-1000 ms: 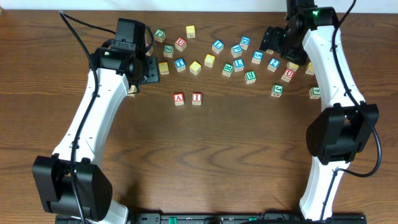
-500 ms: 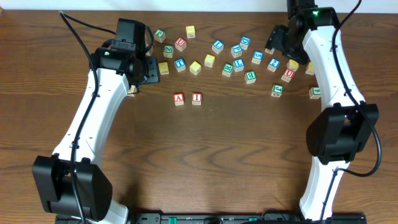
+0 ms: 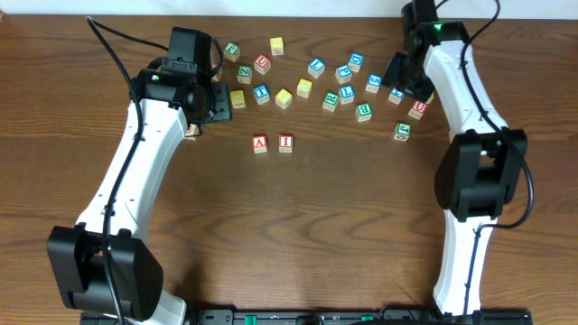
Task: Spell out AI2
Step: 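Move the right gripper over the blue 2 block and grasp it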
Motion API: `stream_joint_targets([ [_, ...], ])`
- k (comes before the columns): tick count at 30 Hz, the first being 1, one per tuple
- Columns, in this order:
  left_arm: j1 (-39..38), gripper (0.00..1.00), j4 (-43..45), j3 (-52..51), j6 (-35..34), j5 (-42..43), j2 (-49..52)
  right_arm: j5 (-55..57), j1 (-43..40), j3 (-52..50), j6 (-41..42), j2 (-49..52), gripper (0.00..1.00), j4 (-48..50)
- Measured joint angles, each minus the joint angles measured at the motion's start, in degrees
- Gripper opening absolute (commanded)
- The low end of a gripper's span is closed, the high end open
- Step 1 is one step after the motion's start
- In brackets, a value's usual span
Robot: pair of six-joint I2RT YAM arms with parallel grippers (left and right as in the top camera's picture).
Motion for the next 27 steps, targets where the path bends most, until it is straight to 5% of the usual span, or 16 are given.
stream_joint_targets([
  [16, 0.0, 0.56, 0.0, 0.0, 0.0, 0.0, 0.0, 1.5, 0.0, -0.5, 0.0, 2.5, 0.56, 3.5],
  [27, 0.0, 0.56, -0.2, 0.0, 0.0, 0.0, 0.0, 2.7, 0.0, -6.8, -2.0, 2.5, 0.55, 14.6],
])
